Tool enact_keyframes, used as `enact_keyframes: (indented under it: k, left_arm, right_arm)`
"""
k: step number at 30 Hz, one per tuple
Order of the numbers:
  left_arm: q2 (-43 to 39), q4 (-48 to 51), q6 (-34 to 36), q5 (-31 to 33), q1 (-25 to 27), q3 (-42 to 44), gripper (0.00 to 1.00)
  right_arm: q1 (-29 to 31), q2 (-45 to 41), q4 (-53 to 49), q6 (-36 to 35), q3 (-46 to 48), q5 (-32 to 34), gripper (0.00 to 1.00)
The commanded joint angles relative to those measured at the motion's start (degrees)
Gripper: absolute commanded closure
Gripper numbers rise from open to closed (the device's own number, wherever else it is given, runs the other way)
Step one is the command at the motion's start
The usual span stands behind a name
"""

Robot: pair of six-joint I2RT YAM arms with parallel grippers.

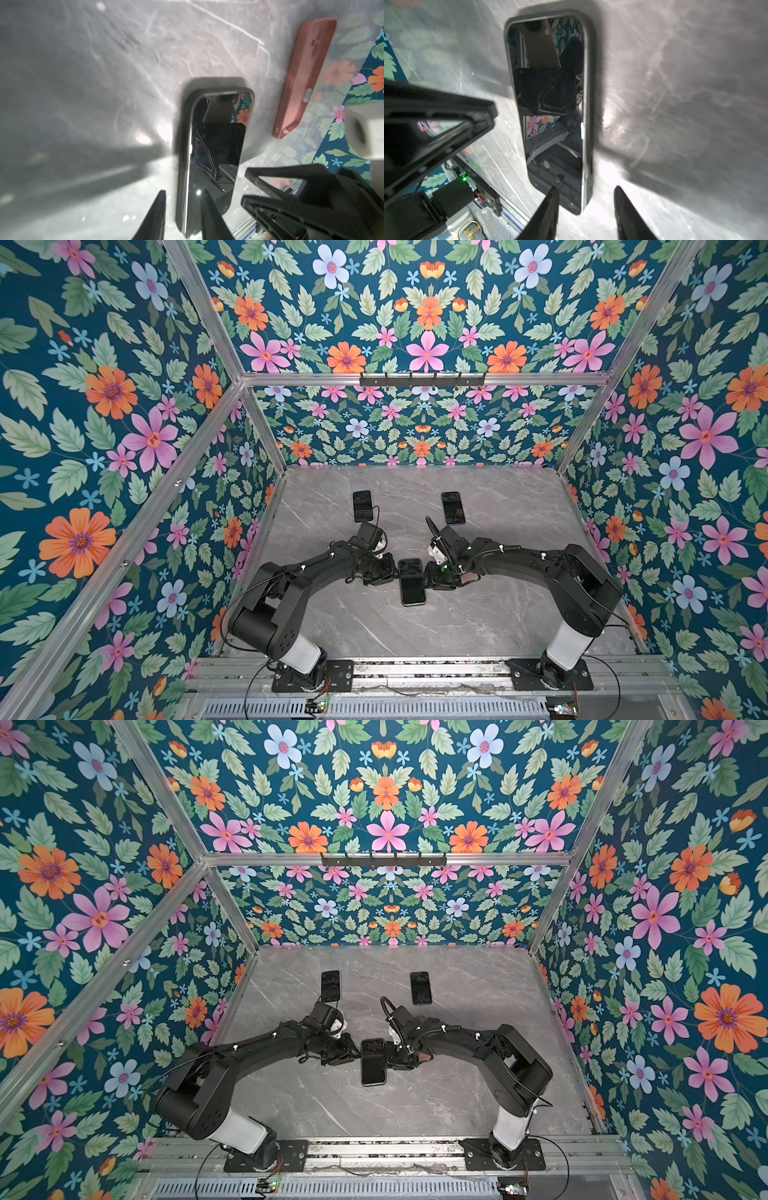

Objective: Put the phone into the phone case

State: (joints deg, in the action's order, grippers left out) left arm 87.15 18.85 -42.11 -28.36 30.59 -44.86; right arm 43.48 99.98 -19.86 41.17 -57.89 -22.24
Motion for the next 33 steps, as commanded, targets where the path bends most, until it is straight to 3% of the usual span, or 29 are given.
enact_keyframes:
  k: [1,6,16,33]
  left_arm:
    - [-2.21,3.9,-4.53,3.14,1.74,1.18,0.7]
    - [-4.87,4.4,-9.36,3.88,6.34,2.91,0.7]
    - [-2.31,4.09,-13.08,4.06,13.13,2.06,0.72]
    - [1.83,7.51,-11.07,5.86,14.22,-0.92,0.81]
  right_arm:
    - [0.28,0.13,1.86,3.46,0.54,0.88,0.54]
    - [0.44,0.02,1.04,3.65,0.53,1.23,0.52]
    - [0.72,-2.03,3.35,4.18,3.62,0.81,0.51]
    - [1.08,-0.8,6.07,4.01,4.12,-1.13,0.51]
